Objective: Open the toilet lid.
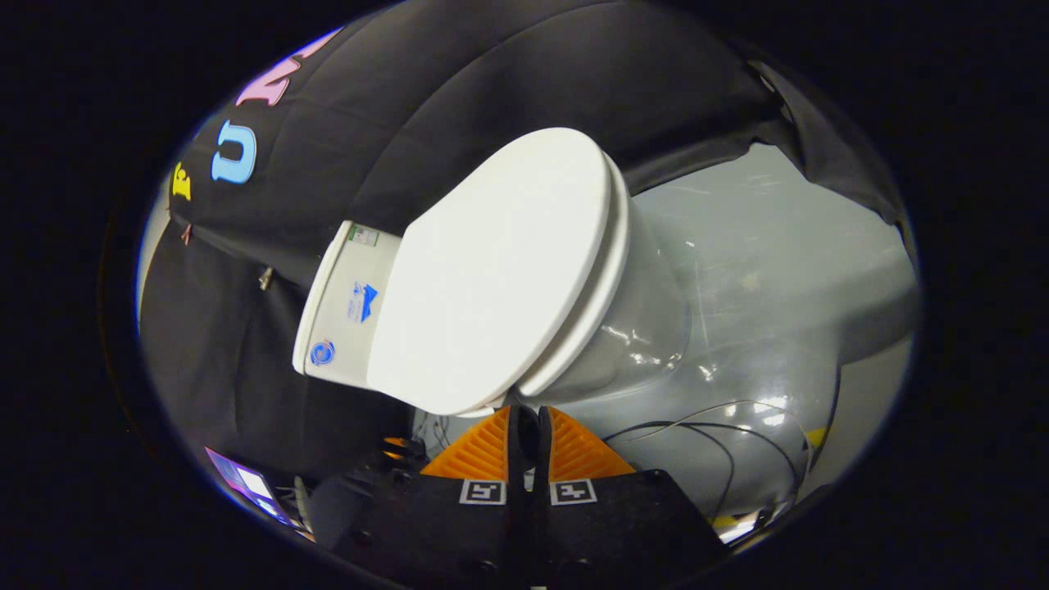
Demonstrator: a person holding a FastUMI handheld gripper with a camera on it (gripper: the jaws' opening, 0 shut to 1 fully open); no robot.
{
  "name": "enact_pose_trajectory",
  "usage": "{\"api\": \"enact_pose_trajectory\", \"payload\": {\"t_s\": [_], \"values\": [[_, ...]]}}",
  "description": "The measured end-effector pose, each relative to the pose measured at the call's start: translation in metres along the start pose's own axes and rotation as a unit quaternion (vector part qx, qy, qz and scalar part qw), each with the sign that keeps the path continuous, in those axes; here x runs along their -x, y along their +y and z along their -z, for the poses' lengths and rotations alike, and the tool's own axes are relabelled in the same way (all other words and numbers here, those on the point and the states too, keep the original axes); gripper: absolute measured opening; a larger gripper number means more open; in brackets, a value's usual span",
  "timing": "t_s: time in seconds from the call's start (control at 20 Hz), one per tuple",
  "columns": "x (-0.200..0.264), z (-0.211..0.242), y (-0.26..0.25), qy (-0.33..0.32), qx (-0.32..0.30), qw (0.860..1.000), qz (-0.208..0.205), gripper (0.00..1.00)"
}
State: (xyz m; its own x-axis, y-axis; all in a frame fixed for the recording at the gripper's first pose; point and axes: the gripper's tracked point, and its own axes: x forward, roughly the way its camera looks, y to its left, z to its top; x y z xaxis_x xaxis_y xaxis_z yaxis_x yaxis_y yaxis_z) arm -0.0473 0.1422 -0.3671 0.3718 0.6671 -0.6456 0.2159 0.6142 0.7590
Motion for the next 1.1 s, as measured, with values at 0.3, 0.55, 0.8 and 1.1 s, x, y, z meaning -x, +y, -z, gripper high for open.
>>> {"api": "enact_pose_trajectory", "payload": {"t_s": [0.3,0.55,0.8,1.1], "values": [[0.007,-0.001,0.006,-0.002,0.042,0.999,0.013,0.05],[0.019,-0.007,0.020,-0.008,0.086,0.996,0.019,0.05],[0.037,-0.016,0.046,-0.024,0.103,0.994,0.014,0.05],[0.061,-0.027,0.091,-0.045,0.162,0.986,0.011,0.05]]}}
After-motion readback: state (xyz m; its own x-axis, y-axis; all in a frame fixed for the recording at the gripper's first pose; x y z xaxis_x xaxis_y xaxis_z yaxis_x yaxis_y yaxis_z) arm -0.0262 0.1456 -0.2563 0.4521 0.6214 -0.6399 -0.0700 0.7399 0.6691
